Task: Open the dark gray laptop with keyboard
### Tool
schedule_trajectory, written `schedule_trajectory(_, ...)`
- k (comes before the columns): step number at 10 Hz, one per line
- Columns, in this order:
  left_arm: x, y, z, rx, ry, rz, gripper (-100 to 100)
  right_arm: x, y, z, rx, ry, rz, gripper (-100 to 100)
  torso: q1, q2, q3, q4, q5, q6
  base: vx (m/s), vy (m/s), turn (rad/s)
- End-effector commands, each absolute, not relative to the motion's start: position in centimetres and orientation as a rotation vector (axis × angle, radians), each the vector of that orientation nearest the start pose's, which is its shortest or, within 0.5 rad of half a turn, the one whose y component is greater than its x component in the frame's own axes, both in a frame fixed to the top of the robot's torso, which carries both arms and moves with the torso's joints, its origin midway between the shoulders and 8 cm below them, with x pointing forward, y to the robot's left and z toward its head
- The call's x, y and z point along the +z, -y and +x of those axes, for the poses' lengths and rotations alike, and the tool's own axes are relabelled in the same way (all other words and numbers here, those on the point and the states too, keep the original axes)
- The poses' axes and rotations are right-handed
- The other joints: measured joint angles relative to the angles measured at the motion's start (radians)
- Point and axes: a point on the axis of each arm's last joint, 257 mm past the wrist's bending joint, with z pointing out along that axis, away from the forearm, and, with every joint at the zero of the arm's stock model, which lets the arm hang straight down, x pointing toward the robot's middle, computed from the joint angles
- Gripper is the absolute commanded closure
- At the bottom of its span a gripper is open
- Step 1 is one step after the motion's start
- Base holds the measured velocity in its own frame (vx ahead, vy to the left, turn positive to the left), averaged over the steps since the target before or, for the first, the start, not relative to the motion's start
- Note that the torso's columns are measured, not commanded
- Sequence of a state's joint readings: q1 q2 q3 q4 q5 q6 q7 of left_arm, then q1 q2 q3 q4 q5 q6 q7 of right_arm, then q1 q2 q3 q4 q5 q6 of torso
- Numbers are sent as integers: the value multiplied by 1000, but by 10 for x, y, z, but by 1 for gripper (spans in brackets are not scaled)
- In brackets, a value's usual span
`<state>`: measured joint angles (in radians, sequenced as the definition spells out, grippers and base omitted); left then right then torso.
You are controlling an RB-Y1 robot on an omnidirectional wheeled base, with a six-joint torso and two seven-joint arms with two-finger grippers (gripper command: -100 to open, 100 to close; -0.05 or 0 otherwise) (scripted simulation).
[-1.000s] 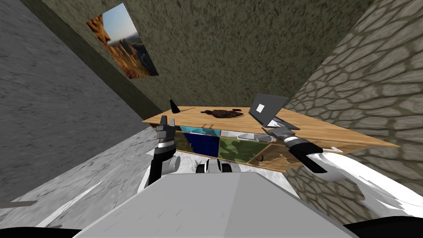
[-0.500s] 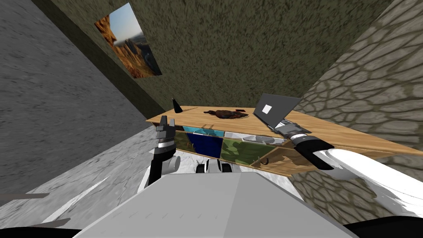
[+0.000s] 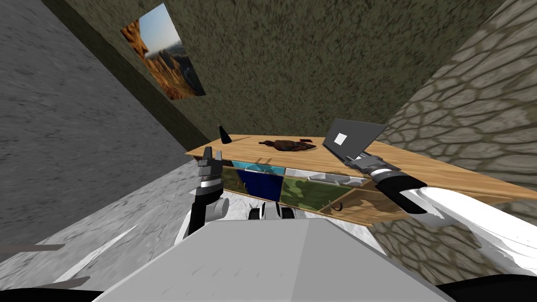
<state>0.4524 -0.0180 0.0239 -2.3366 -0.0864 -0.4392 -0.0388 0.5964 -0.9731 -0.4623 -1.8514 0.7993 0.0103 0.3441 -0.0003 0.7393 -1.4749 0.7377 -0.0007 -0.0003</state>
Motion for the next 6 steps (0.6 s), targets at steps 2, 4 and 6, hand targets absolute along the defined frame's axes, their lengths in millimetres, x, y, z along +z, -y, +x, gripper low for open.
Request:
schedule_trajectory(2, 53, -274, 345, -1207, -624, -572, 0, -67, 590, 400, -577, -1600, -246, 100, 0, 0, 0, 1, 1, 2, -32, -7, 11)
schedule_trajectory(4, 53, -274, 345, -1207, -624, -572, 0, -66, 594, 402, -518, -1601, -180, 100, 0, 0, -1, 1, 1, 1, -30, -11, 17)
schedule_trajectory(6, 53, -274, 345, -1207, -624, -572, 0, -64, 598, 404, -459, -1599, -115, 100, 1, -1, -1, 1, 1, 1, -27, -9, 17)
